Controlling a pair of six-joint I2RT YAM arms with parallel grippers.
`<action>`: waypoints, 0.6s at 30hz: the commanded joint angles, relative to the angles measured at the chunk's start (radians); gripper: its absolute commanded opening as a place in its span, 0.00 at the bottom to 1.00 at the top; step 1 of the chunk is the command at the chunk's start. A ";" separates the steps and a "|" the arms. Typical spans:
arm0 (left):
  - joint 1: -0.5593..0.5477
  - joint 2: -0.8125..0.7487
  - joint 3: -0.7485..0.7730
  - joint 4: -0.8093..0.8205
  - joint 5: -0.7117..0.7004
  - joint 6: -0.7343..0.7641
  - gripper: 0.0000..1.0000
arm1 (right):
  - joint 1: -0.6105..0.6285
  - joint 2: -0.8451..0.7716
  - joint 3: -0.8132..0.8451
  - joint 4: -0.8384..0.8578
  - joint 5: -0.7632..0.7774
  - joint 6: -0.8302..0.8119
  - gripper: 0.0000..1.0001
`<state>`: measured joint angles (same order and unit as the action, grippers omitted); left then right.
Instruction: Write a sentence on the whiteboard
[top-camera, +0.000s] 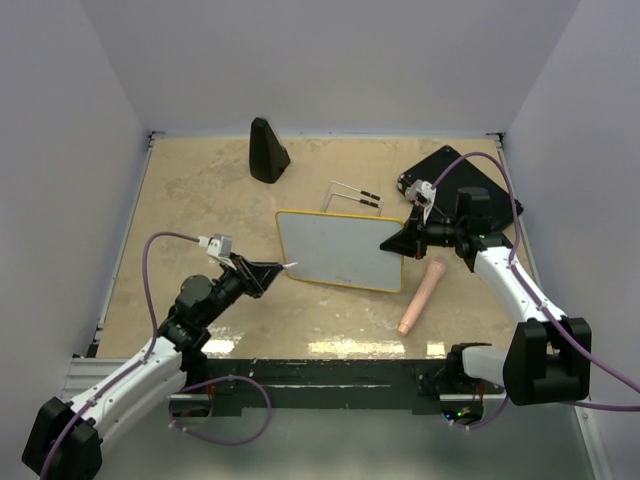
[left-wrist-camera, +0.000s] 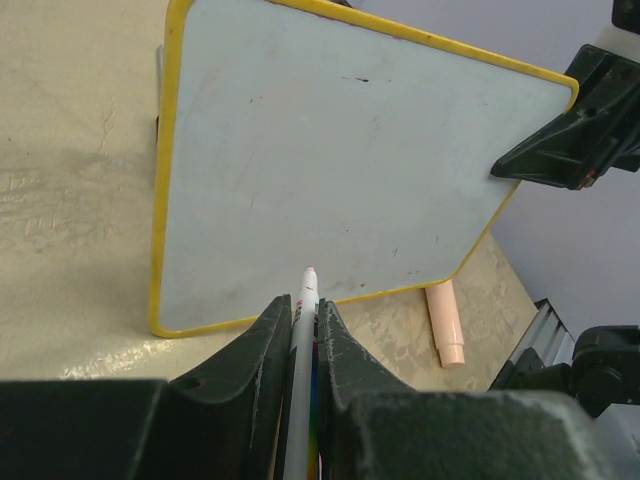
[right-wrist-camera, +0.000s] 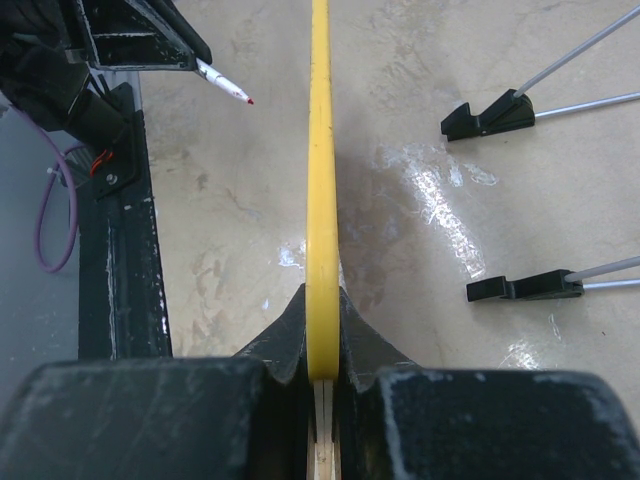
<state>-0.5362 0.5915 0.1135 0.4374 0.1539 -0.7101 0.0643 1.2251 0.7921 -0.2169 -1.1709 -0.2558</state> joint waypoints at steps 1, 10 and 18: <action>-0.011 0.042 0.064 0.067 -0.013 0.055 0.00 | -0.004 -0.009 0.024 0.044 -0.085 -0.007 0.00; -0.013 0.073 0.064 0.170 -0.137 0.040 0.00 | -0.003 -0.003 0.024 0.048 -0.092 -0.005 0.00; -0.011 0.059 0.049 0.267 -0.211 0.041 0.00 | -0.003 0.013 0.025 0.054 -0.104 0.007 0.00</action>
<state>-0.5457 0.6399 0.1425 0.5880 -0.0059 -0.6872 0.0643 1.2396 0.7921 -0.2146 -1.1831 -0.2543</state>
